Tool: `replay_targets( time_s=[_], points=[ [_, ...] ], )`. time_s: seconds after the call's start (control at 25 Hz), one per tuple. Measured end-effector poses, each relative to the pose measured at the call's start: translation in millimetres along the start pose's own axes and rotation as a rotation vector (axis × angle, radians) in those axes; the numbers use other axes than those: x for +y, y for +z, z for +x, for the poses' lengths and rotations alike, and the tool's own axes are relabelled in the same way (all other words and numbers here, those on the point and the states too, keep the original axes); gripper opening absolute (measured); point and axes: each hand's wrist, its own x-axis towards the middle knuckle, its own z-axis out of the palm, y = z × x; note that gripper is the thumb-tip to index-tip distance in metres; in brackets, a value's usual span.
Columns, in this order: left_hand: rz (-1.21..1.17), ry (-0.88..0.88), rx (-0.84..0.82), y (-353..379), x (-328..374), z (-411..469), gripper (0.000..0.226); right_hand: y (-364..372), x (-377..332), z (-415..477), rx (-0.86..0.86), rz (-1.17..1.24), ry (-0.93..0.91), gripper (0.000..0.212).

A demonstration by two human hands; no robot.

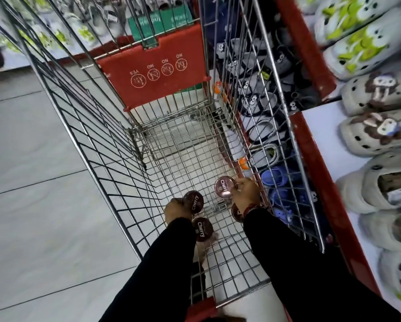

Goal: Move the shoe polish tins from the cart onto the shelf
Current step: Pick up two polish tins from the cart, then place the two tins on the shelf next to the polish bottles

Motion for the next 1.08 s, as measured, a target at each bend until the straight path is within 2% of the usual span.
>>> replay_targets(
  time_s=[0.24,0.52,0.68,0.84,0.96,1.08],
  points=[
    [-0.217,0.0,0.041,-29.6,18.6,-46.3,0.034,-28.4,-13.6,-37.2,-0.032,0.406,0.132,0.038],
    [-0.464,0.202,0.11,-75.4,39.5,-146.8,0.039,-97.5,-43.8,-129.8,0.057,0.743,0.016,0.041],
    [-0.787,0.331,-0.03,-96.0,52.4,-230.8,0.037,-161.1,-55.0,-208.0,0.113,1.035,-0.08,0.038],
    [-0.942,0.535,-0.193,-112.4,72.1,-315.7,0.037,-236.7,-54.1,-281.4,0.227,1.213,-0.221,0.043],
    [-0.961,0.69,-0.345,-118.1,89.9,-382.9,0.038,-301.7,-42.1,-338.7,0.333,1.371,-0.364,0.044],
    [-0.898,0.865,-0.432,-116.9,109.7,-446.0,0.04,-359.1,-23.1,-384.2,0.457,1.392,-0.5,0.043]
  ],
)
